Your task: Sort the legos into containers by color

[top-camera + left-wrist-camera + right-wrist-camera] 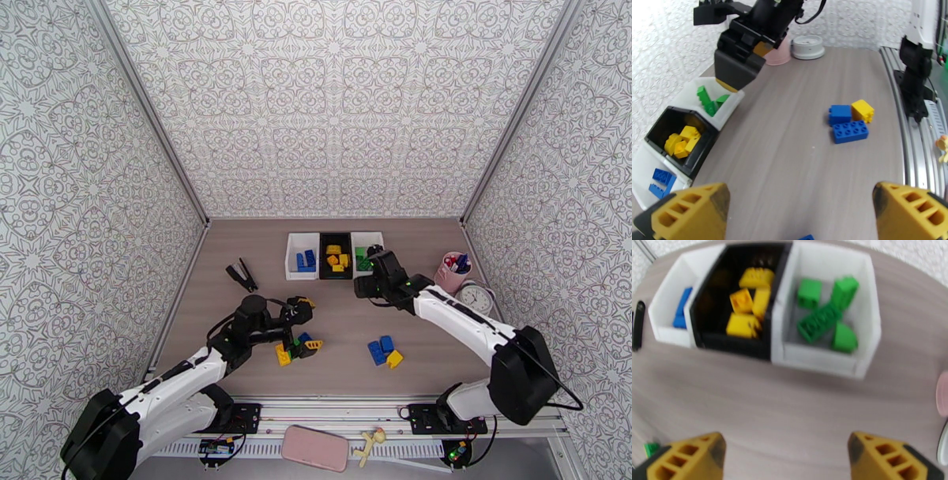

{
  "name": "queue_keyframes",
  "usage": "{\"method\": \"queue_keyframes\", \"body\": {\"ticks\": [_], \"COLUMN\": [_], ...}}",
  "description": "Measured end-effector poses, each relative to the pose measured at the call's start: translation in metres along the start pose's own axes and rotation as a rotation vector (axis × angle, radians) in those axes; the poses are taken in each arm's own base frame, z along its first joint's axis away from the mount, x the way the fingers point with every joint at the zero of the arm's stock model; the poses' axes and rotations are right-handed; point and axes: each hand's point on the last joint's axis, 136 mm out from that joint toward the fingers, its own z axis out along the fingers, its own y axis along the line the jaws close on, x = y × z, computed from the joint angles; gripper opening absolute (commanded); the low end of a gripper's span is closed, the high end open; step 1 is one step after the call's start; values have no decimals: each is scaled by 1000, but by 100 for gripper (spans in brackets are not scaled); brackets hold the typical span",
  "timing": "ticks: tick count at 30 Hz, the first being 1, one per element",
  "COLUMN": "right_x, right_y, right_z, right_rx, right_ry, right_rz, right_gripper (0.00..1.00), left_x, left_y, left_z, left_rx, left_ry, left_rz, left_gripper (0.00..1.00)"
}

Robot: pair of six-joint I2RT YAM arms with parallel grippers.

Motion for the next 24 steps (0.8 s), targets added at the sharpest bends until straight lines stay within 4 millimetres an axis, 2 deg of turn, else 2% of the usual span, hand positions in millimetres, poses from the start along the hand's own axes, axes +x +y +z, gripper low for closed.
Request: {"method": "queue_keyframes", "body": {"ticks": [6, 9, 15, 24], "right_x": [70, 98, 128, 151], "right_y": [-22, -26, -21, -21], "right_z": [-9, -11, -10, 1], "right_rx": [34, 32, -4, -1], "right_ry": [172, 274, 417, 510], "right_rz": [34, 23, 14, -1], "right_gripper": [76, 74, 65, 57], "left_x": [6, 6, 6, 9], "left_y": [-13, -15, -17, -20], "left_z": [2, 2, 2, 2], "left_rx": [78, 91, 104, 113], "left_ry": [10, 8, 9, 23], "left_rz": [-6, -2, 9, 4], "left_gripper": [100, 100, 100, 100]}}
